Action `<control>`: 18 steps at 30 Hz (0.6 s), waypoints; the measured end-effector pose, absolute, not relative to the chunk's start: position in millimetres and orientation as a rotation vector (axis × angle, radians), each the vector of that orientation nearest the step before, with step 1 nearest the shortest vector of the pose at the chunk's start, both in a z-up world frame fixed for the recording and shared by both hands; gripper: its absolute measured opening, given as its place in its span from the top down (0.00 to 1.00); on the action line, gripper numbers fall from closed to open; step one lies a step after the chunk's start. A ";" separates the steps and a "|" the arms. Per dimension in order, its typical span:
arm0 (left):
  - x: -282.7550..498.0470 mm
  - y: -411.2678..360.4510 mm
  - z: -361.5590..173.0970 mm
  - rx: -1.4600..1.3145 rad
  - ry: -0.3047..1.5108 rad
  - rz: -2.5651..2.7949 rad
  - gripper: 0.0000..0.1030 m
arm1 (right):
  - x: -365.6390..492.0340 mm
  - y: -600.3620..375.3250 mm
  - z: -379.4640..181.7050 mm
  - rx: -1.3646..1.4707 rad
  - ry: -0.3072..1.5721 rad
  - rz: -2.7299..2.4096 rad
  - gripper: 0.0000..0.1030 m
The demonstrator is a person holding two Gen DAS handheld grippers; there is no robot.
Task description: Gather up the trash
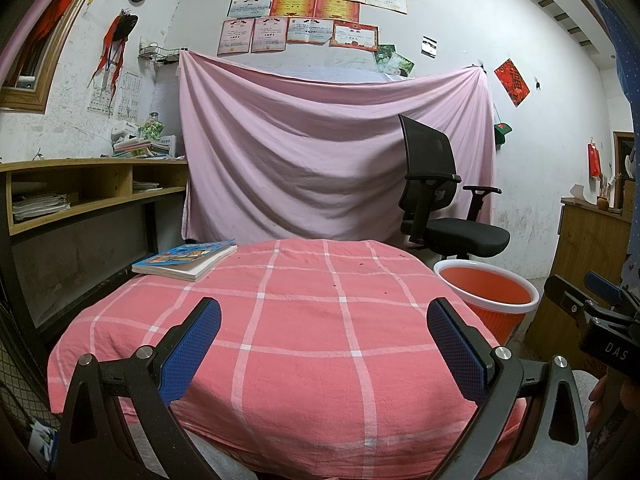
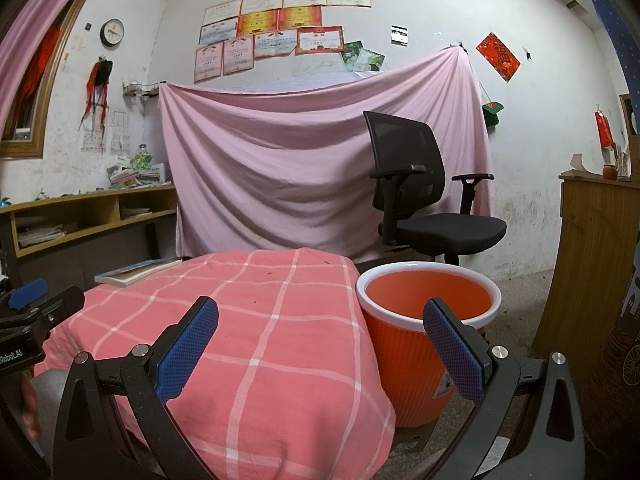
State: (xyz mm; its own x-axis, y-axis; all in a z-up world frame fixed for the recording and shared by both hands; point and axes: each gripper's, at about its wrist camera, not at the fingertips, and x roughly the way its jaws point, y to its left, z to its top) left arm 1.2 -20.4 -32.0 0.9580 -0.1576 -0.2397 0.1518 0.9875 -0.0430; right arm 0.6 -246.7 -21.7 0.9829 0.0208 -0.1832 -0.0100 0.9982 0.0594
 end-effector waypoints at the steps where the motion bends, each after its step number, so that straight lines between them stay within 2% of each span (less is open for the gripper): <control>1: 1.2 -20.3 -31.8 -0.024 0.245 -0.157 0.02 | 0.6 -246.6 -21.7 0.058 0.185 0.015 0.00; 18: 1.1 -20.5 -32.5 -0.025 0.244 -0.157 0.02 | 0.2 -245.7 -22.6 0.057 0.188 0.017 0.00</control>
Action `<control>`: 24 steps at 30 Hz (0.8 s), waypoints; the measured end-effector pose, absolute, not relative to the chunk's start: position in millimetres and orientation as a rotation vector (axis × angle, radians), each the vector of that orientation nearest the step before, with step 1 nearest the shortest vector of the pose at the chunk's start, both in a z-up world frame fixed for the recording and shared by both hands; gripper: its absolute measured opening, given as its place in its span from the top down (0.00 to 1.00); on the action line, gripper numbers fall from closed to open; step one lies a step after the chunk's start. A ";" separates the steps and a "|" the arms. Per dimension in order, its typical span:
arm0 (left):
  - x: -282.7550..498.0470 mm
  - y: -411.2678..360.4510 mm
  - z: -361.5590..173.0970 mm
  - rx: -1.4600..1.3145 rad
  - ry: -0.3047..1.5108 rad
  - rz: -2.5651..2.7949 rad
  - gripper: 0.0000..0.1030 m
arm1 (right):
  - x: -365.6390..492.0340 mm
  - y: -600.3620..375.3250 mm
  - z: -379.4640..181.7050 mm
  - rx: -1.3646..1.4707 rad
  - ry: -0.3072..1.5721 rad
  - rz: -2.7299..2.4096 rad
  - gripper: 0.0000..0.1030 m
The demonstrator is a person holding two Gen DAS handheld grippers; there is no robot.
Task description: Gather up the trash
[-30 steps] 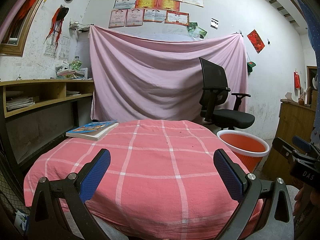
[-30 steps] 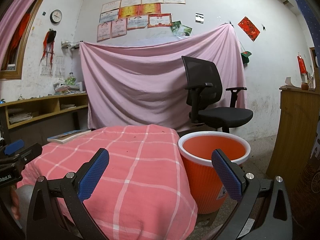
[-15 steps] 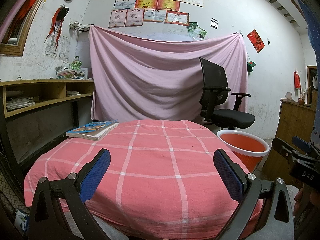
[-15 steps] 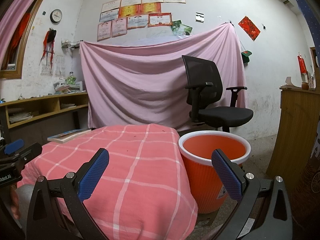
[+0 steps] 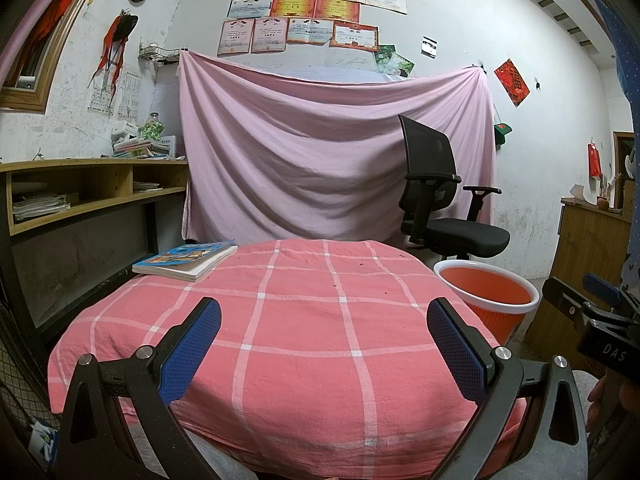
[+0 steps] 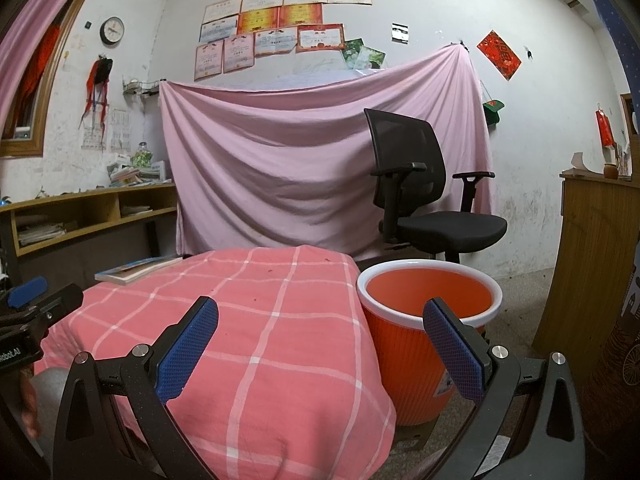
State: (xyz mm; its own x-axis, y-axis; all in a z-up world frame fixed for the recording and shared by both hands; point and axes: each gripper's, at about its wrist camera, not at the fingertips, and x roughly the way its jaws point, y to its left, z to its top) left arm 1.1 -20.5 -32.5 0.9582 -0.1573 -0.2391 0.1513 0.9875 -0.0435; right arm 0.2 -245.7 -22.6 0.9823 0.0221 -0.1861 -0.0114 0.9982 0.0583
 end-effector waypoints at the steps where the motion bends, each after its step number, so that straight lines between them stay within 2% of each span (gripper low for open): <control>1: 1.1 -20.6 -32.6 -0.025 0.244 -0.157 0.02 | 0.1 -245.6 -22.6 0.057 0.188 0.017 0.00; 24: 1.0 -20.9 -33.6 -0.025 0.243 -0.156 0.02 | 0.9 -244.9 -21.8 0.057 0.191 0.018 0.00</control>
State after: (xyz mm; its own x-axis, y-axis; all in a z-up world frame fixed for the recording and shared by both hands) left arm 1.0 -20.9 -33.6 0.9586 -0.1572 -0.2376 0.1511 0.9875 -0.0440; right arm 0.8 -244.9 -21.8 0.9818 0.0230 -0.1888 -0.0122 0.9982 0.0582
